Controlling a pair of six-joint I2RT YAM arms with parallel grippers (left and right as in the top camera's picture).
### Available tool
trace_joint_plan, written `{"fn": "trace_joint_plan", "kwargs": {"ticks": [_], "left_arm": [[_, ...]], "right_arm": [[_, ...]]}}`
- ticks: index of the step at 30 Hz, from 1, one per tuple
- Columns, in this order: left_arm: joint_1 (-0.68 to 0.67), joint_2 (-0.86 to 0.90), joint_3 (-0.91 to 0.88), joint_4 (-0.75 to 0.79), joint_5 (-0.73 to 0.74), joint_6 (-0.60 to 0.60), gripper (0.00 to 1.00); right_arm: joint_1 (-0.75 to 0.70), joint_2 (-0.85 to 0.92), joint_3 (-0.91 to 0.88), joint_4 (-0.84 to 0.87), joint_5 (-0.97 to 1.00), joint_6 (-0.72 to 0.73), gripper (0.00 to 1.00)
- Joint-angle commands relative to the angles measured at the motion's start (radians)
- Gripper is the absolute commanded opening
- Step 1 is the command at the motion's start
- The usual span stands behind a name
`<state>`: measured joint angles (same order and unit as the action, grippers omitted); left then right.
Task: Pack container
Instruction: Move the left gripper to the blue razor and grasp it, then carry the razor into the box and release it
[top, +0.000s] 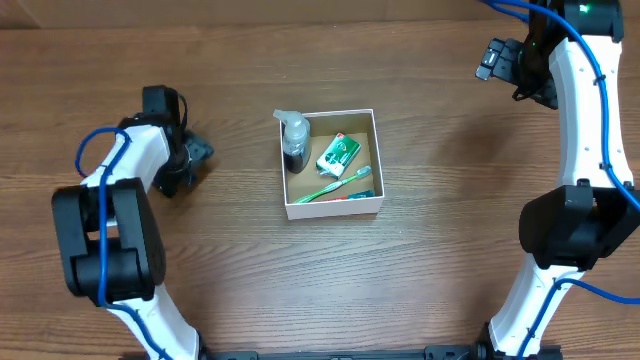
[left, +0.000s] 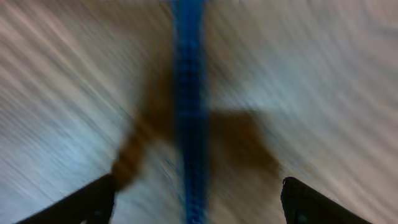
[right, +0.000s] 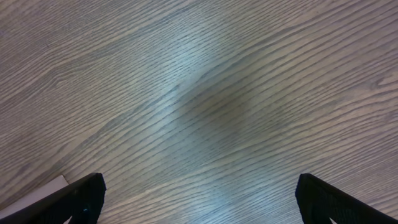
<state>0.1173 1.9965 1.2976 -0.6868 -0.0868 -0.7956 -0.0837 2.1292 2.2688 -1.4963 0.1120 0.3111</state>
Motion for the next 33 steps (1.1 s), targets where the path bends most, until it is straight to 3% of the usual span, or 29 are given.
{"fn": "trace_joint_plan", "kwargs": {"ticks": [1, 7, 15, 19, 24, 26, 33], "left_arm": [[0.043, 0.072, -0.013, 0.031, 0.071, -0.023, 0.84], [0.087, 0.103, -0.011, -0.047, 0.120, 0.001, 0.78], [0.086, 0.104, -0.011, -0.231, 0.030, 0.076, 0.75], [0.100, 0.104, 0.012, -0.213, -0.063, 0.103, 0.76], [0.099, 0.104, 0.062, -0.109, -0.074, 0.290, 0.72], [0.099, 0.104, 0.065, -0.090, -0.075, 0.307, 0.69], [0.097, 0.105, 0.065, -0.130, -0.067, 0.342, 0.39]], "right_arm": [[-0.002, -0.012, 0.007, 0.003, 0.016, 0.003, 1.00], [-0.002, -0.012, 0.007, 0.003, 0.016, 0.003, 1.00], [-0.002, -0.012, 0.007, 0.003, 0.016, 0.003, 1.00], [-0.002, -0.012, 0.007, 0.003, 0.016, 0.003, 1.00], [-0.002, -0.012, 0.007, 0.003, 0.016, 0.003, 1.00], [-0.002, -0.012, 0.007, 0.003, 0.016, 0.003, 1.00], [-0.002, -0.012, 0.007, 0.003, 0.016, 0.003, 1.00]]}}
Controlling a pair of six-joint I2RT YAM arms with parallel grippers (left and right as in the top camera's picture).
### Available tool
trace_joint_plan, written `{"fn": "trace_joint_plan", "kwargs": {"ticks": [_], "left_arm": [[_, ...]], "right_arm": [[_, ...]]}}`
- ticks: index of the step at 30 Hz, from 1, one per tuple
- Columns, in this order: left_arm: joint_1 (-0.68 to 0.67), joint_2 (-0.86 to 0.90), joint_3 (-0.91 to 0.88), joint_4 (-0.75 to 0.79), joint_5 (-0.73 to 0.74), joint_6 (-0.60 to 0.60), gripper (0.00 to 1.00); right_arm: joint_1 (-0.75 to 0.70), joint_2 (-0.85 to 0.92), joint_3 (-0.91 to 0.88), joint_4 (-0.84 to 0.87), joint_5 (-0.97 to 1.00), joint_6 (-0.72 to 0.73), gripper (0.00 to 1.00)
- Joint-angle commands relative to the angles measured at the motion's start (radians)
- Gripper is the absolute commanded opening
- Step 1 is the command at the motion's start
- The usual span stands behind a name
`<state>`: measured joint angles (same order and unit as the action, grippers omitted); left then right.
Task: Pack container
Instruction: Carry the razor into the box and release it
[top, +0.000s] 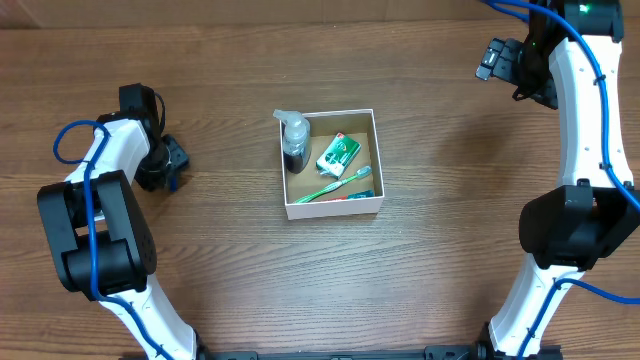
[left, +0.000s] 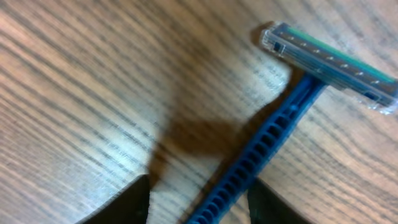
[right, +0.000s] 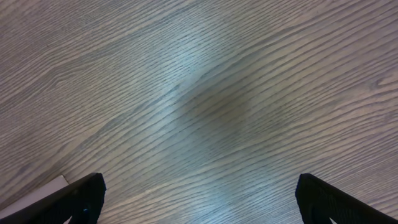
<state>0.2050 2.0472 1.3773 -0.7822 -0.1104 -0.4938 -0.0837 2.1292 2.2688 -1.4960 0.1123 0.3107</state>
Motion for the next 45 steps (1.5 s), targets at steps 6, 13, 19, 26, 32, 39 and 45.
{"fn": "trace_joint_plan", "kwargs": {"ticks": [6, 13, 19, 26, 32, 39, 45], "left_arm": [[0.009, 0.054, -0.015, -0.096, -0.016, 0.062, 0.13], [0.009, 0.053, 0.072, -0.165, 0.069, 0.092, 0.07], [-0.016, 0.051, 0.506, -0.449, 0.138, 0.184, 0.08], [-0.164, 0.051, 0.983, -0.730, 0.190, 0.398, 0.07], [-0.424, 0.051, 1.101, -0.871, 0.185, 0.574, 0.06], [-0.698, 0.053, 1.098, -0.907, 0.103, 0.610, 0.09], [-0.755, 0.058, 0.966, -0.875, 0.126, 0.611, 0.09]], "right_arm": [[-0.002, -0.012, 0.007, 0.002, 0.015, 0.003, 1.00], [-0.002, -0.012, 0.007, 0.002, 0.015, 0.003, 1.00], [-0.002, -0.012, 0.007, 0.002, 0.015, 0.003, 1.00], [-0.002, -0.012, 0.007, 0.002, 0.015, 0.003, 1.00], [-0.002, -0.012, 0.007, 0.002, 0.015, 0.003, 1.00], [-0.002, -0.012, 0.007, 0.003, 0.015, 0.003, 1.00], [-0.002, -0.012, 0.007, 0.002, 0.015, 0.003, 1.00]]}}
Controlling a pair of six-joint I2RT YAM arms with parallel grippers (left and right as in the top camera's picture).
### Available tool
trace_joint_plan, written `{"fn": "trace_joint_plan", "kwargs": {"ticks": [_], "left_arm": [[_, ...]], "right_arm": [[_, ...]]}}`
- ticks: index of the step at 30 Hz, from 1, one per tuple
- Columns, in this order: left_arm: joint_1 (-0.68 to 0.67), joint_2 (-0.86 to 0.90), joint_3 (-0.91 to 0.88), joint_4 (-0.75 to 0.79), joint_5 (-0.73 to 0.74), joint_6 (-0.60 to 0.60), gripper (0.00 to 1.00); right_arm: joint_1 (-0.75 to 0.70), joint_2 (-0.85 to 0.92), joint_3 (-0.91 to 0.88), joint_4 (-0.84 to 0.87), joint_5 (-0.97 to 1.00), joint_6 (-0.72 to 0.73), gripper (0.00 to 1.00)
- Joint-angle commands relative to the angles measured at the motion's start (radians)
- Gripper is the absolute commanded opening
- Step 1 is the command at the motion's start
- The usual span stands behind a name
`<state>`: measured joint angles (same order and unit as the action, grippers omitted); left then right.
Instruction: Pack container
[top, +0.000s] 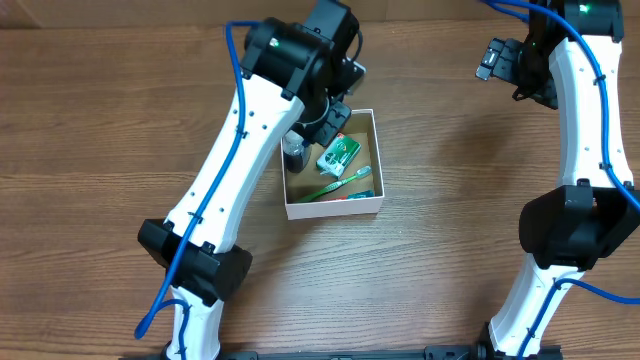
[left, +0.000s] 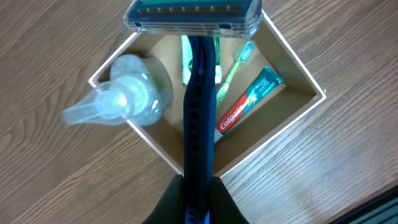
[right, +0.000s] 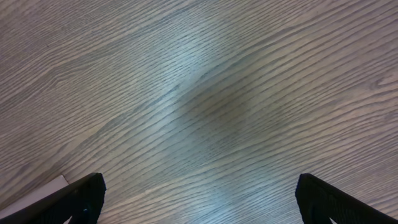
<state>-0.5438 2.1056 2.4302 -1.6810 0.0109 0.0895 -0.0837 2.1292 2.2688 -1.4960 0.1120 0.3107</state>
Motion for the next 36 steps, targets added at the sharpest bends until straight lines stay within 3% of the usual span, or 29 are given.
{"fn": "trace_joint_plan", "kwargs": {"ticks": [1, 5, 8, 11, 13, 20, 25, 31, 36], "left_arm": [[-0.007, 0.000, -0.135, 0.055, 0.030, 0.039, 0.10], [-0.007, 0.000, -0.322, 0.191, 0.045, 0.050, 0.17], [-0.007, 0.000, -0.434, 0.283, 0.046, 0.050, 0.50], [-0.006, 0.000, -0.478, 0.322, 0.046, 0.050, 0.73], [-0.006, 0.000, -0.471, 0.317, 0.045, 0.024, 1.00], [-0.007, -0.046, -0.312, 0.203, 0.030, -0.072, 1.00], [-0.006, -0.179, -0.174, 0.177, 0.014, -0.140, 1.00], [-0.006, -0.355, -0.148, 0.186, -0.055, -0.346, 1.00], [-0.006, -0.389, -0.150, 0.102, -0.066, -0.352, 1.00]], "right_arm": [[-0.002, -0.012, 0.007, 0.002, 0.016, 0.003, 1.00], [-0.002, -0.012, 0.007, 0.002, 0.016, 0.003, 1.00], [-0.002, -0.012, 0.007, 0.002, 0.016, 0.003, 1.00], [-0.002, -0.012, 0.007, 0.002, 0.016, 0.003, 1.00], [-0.002, -0.012, 0.007, 0.002, 0.016, 0.003, 1.00], [-0.002, -0.012, 0.007, 0.002, 0.016, 0.003, 1.00], [-0.002, -0.012, 0.007, 0.002, 0.016, 0.003, 1.00], [-0.002, -0.012, 0.007, 0.002, 0.015, 0.003, 1.00], [-0.002, -0.012, 0.007, 0.002, 0.016, 0.003, 1.00]]}}
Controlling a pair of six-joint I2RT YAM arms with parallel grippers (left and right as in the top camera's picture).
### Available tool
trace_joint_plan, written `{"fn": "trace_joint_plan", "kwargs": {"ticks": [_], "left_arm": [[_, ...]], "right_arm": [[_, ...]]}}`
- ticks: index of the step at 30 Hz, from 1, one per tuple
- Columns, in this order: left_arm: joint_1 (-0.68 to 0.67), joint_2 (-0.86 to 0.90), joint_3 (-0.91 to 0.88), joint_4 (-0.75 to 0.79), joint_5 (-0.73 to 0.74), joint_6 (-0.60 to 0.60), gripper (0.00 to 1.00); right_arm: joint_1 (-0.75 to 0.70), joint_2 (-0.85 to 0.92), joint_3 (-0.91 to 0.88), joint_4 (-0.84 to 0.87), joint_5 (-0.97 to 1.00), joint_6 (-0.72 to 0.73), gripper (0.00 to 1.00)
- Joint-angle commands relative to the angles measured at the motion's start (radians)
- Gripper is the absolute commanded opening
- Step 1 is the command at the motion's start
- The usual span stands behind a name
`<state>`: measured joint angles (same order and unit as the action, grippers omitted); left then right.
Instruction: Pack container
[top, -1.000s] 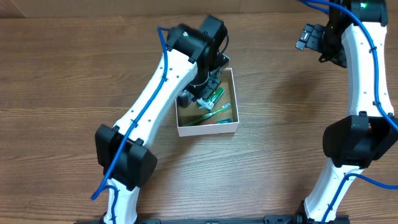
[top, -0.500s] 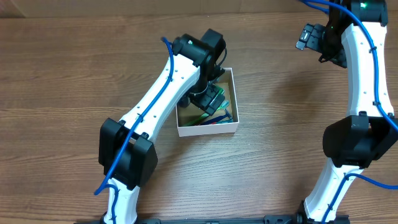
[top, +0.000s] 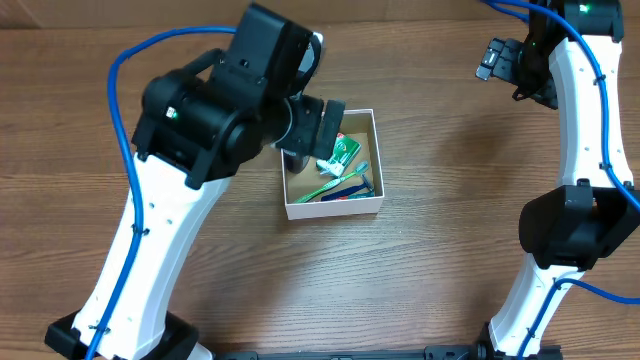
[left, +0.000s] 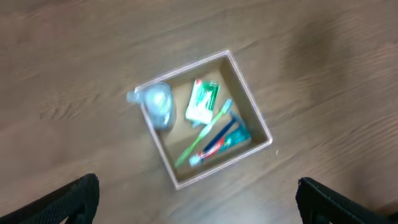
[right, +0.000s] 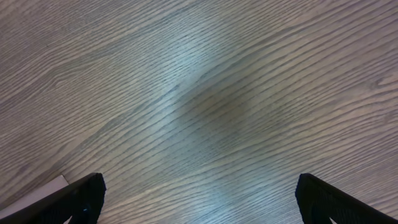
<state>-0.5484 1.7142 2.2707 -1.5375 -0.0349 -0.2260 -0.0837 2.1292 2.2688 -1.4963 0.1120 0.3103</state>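
The white cardboard box (top: 378, 160) sits mid-table and shows whole in the left wrist view (left: 249, 98). In it lie a clear pump bottle (left: 158, 106), a green packet (top: 338, 152), a green toothbrush (left: 202, 138), a toothpaste tube (left: 229, 140) and the blue razor (top: 356, 183). My left gripper (left: 199, 205) hangs high over the box, open and empty. In the overhead view the left arm covers the bottle. My right gripper (right: 199, 202) is open over bare wood at the far right (top: 510, 62).
The brown wooden table (top: 460, 240) surrounds the box on all sides. The left arm (top: 220, 110) rises large over the box's back left corner. A pale edge (right: 37, 190) shows at the lower left of the right wrist view.
The left gripper was shut on the blue razor just above the box. Now it is open and higher up, and the razor lies inside the box. The right arm has not moved.
The left gripper first stood open over the razor at the table's left, then closer around its handle. Later it held the razor shut above the box. Now the razor rests in the box and the gripper is open. The right gripper stayed open throughout.
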Motion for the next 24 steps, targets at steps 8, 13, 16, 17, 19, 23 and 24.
{"fn": "trace_joint_plan", "kwargs": {"ticks": [8, 13, 16, 17, 19, 23, 24], "left_arm": [[-0.002, 0.009, 0.006, -0.087, -0.029, -0.014, 1.00], [0.021, 0.008, 0.006, -0.127, -0.062, 0.008, 1.00], [0.087, -0.041, -0.012, -0.016, -0.069, 0.035, 1.00], [0.115, -0.070, -0.037, 0.034, -0.052, 0.050, 1.00], [0.203, -0.169, -0.165, 0.195, 0.038, 0.119, 1.00], [0.401, -0.427, -0.585, 0.576, 0.256, 0.205, 1.00], [0.438, -0.482, -0.677, 0.647, 0.284, 0.204, 1.00]], "right_arm": [[-0.002, -0.012, 0.007, 0.003, 0.016, 0.004, 1.00], [-0.002, -0.012, 0.007, 0.003, 0.016, 0.004, 1.00], [-0.002, -0.012, 0.007, 0.003, 0.016, 0.004, 1.00], [-0.002, -0.012, 0.007, 0.003, 0.016, 0.004, 1.00], [-0.002, -0.012, 0.007, 0.003, 0.016, 0.004, 1.00], [-0.002, -0.012, 0.007, 0.003, 0.016, 0.004, 1.00], [-0.002, -0.012, 0.007, 0.003, 0.016, 0.004, 1.00]]}}
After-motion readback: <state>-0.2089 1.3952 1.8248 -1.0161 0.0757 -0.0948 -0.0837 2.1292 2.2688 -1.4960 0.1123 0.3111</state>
